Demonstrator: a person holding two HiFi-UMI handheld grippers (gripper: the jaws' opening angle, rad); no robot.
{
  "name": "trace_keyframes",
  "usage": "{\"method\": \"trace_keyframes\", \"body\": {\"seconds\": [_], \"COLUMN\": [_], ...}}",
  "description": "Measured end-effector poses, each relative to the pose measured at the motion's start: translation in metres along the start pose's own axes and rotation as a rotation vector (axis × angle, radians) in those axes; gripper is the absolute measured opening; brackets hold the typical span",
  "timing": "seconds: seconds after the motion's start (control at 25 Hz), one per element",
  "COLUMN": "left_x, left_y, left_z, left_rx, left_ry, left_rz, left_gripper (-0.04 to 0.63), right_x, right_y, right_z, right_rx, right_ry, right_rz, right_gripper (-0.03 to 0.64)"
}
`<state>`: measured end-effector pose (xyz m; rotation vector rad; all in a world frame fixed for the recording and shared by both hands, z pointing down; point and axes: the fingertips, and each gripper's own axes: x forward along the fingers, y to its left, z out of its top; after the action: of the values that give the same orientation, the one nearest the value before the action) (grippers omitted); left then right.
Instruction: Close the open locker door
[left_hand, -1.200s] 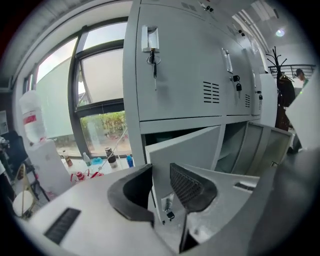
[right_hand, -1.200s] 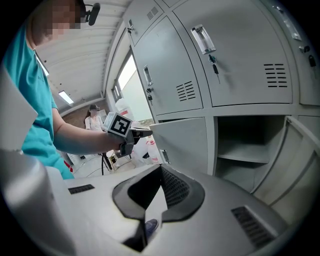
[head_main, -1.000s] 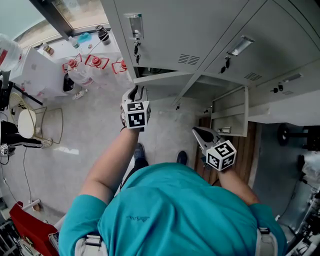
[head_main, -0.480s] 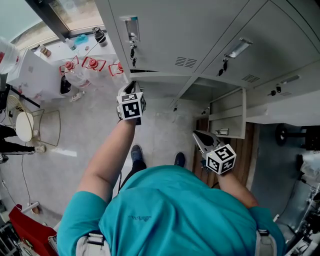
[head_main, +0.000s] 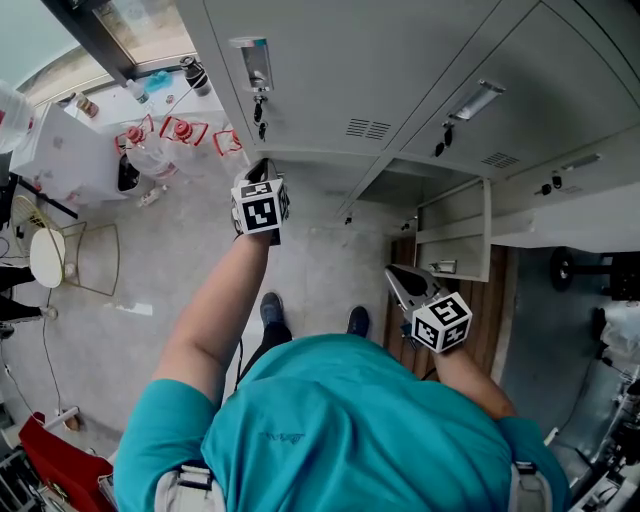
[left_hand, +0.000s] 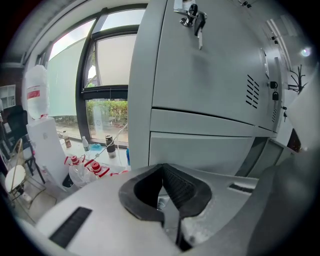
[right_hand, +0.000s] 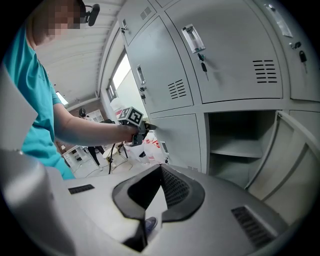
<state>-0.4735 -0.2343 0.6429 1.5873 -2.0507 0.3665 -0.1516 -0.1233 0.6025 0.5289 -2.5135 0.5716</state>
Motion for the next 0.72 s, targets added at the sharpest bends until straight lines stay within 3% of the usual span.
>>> {"method": "trace_keyframes", "body": {"seconds": [0.52,0.72], "left_x": [0.009,0.004], "left_y": [0.002,-0.006], "left_z": [0.01,0.01], "left_rx": [0.016,0.021], "left_ry": [0.019,0.008], "left_rz": [0.022,-0.036], "left_gripper": [0.009,0.011], "right_x": [-0.009,-0.015], "right_y": [-0.007,-0.004], "right_z": [0.005,0.009], "right_rx": [0.011,0.003], "right_ry": [-0.03,-0.04], "right_rz": [-0.013,-0.015], "right_gripper": [-0.002,-0.002]}}
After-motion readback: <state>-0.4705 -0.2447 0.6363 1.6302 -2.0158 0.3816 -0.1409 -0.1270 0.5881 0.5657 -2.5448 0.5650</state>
